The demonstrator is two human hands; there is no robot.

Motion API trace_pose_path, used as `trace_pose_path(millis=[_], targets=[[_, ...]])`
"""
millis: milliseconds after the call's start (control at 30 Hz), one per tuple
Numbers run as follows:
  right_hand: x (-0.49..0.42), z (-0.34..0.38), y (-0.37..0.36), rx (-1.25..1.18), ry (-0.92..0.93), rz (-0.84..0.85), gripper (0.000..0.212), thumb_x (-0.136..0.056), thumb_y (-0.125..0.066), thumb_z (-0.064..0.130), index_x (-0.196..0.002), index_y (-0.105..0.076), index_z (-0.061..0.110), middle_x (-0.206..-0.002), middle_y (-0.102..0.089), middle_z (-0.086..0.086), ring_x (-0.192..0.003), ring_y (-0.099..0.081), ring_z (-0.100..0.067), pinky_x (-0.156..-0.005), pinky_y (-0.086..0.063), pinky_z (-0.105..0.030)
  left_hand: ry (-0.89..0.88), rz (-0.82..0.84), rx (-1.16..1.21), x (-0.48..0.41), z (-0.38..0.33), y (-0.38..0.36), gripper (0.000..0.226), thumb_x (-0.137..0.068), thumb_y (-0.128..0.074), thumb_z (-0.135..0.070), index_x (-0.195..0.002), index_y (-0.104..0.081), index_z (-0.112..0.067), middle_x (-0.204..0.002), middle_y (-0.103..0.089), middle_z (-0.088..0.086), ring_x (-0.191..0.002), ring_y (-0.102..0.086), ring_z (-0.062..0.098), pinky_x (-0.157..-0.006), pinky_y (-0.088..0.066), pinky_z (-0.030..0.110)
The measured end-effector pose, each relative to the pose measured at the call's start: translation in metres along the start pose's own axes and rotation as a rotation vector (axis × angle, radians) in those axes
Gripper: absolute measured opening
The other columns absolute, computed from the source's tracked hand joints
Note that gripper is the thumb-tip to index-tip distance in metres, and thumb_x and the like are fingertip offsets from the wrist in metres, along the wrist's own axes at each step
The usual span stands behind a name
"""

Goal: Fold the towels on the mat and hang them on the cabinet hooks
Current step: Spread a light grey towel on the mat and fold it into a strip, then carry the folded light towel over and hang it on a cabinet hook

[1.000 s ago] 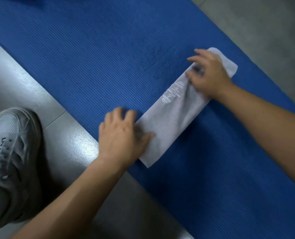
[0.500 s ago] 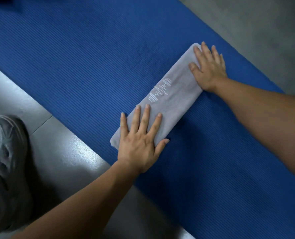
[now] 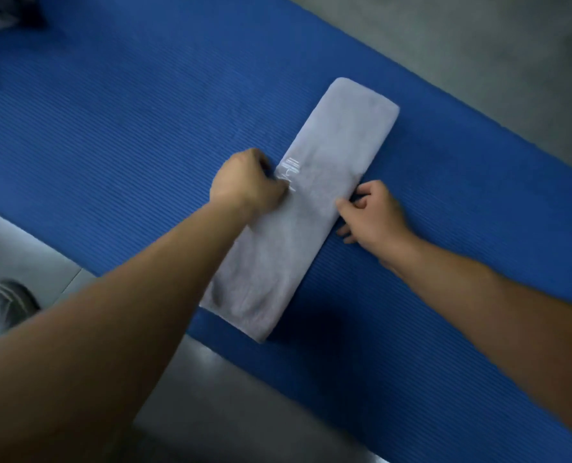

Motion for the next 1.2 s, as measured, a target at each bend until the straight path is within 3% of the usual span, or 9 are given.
trace_pose_path(millis=[167, 400, 567, 667, 800, 900, 1000, 1133, 1200], targets=[[0.002, -0.001, -0.002, -0.127, -0.052, 0.004, 0.019, -0.091, -0.066, 0.025, -0.102, -0.053, 0.017, -0.086, -0.071, -0.006, -0.067, -0.072, -0.02, -0.06, -0.062, -0.036, 0.121, 0.276, 0.285, -0.017, -0.004, 0.011, 0.033, -0.077, -0.087, -0.033, -0.094, -0.074, -0.007, -0.076, -0.068, 0.003, -0.065, -0.063, 0.019, -0.06, -0.057, 0.027], [0.017, 0.011, 0.003, -0.484, -0.231, 0.114, 0.011, -0.095, -0.063, 0.023, -0.091, -0.063, 0.012, -0.089, -0.072, -0.006, -0.084, -0.07, -0.023, -0.072, -0.061, -0.036, 0.047, 0.468, 0.831, 0.01, -0.02, 0.007, 0.026, -0.077, -0.077, -0.027, -0.085, -0.056, -0.015, -0.08, -0.061, 0.01, -0.071, -0.058, 0.024, -0.069, -0.052, 0.037], [0.07, 0.067, 0.032, -1.005, -0.277, 0.416, 0.05, -0.101, -0.048, 0.042, -0.138, -0.057, 0.01, -0.137, -0.062, -0.011, -0.129, -0.057, -0.027, -0.11, -0.043, -0.044, -0.005, 0.602, 0.978, 0.061, -0.066, 0.085, 0.023, -0.096, -0.062, -0.014, -0.076, -0.052, -0.012, -0.07, -0.061, 0.005, -0.061, -0.062, 0.017, -0.059, -0.052, 0.029], [0.119, 0.132, 0.072, -1.06, -0.182, 0.261, 0.048, -0.102, -0.052, 0.037, -0.139, -0.055, 0.007, -0.138, -0.061, -0.013, -0.129, -0.058, -0.026, -0.109, -0.045, -0.045, -0.011, 0.614, 0.998, 0.101, -0.099, 0.156, 0.015, -0.099, -0.06, -0.013, -0.087, -0.052, -0.007, -0.073, -0.062, 0.005, -0.063, -0.063, 0.016, -0.056, -0.051, 0.027], [0.212, 0.238, 0.146, -0.92, -0.104, -0.123, 0.044, -0.098, -0.063, 0.022, -0.14, -0.052, 0.025, -0.129, -0.067, -0.002, -0.114, -0.067, -0.014, -0.093, -0.055, -0.03, -0.04, 0.53, 0.874, 0.157, -0.148, 0.267, 0.026, -0.097, -0.066, -0.018, -0.076, -0.051, -0.016, -0.07, -0.061, -0.002, -0.067, -0.061, 0.014, -0.061, -0.05, 0.027], [0.287, 0.324, 0.198, -0.676, 0.036, -0.175, 0.041, -0.099, -0.06, 0.013, -0.137, -0.055, 0.027, -0.125, -0.068, 0.003, -0.115, -0.065, -0.011, -0.096, -0.052, -0.025, -0.124, 0.413, 0.733, 0.202, -0.193, 0.353, 0.027, -0.092, -0.074, -0.022, -0.081, -0.052, -0.01, -0.074, -0.058, 0.006, -0.07, -0.057, 0.018, -0.068, -0.049, 0.034], [0.351, 0.399, 0.249, -0.592, 0.061, -0.186, 0.044, -0.093, -0.066, 0.005, -0.131, -0.06, 0.028, -0.118, -0.07, 0.015, -0.111, -0.065, -0.004, -0.089, -0.051, -0.019, -0.222, 0.369, 0.635, 0.25, -0.239, 0.436, 0.034, -0.088, -0.077, -0.016, -0.109, -0.05, -0.016, -0.077, -0.061, -0.001, -0.062, -0.057, 0.007, -0.062, -0.047, 0.02], [0.425, 0.479, 0.302, -0.518, 0.037, -0.177, 0.063, -0.077, -0.081, -0.003, -0.123, -0.061, 0.035, -0.113, -0.07, 0.02, -0.107, -0.067, -0.004, -0.087, -0.055, -0.022, -0.589, 0.549, 0.265, 0.296, -0.289, 0.537, 0.073, -0.076, -0.088, -0.02, -0.137, -0.052, -0.037, -0.113, -0.065, -0.013, -0.103, -0.064, 0.002, -0.091, -0.05, 0.018], [0.454, 0.512, 0.323, -0.428, 0.031, -0.232, 0.066, -0.071, -0.085, -0.001, -0.116, -0.061, 0.041, -0.109, -0.067, 0.03, -0.102, -0.067, 0.002, -0.087, -0.056, -0.02, -0.682, 0.544, 0.057, 0.312, -0.313, 0.581, 0.079, -0.071, -0.091, -0.027, -0.14, -0.054, -0.037, -0.119, -0.062, -0.012, -0.107, -0.06, 0.006, -0.094, -0.047, 0.021]])
Point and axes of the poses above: each hand's wrist, its own x-axis away from the middle knuckle, its own y-axis out of the back of the hand, z = x × y, the point moved 2 cm from there along -x, towards the middle knuckle
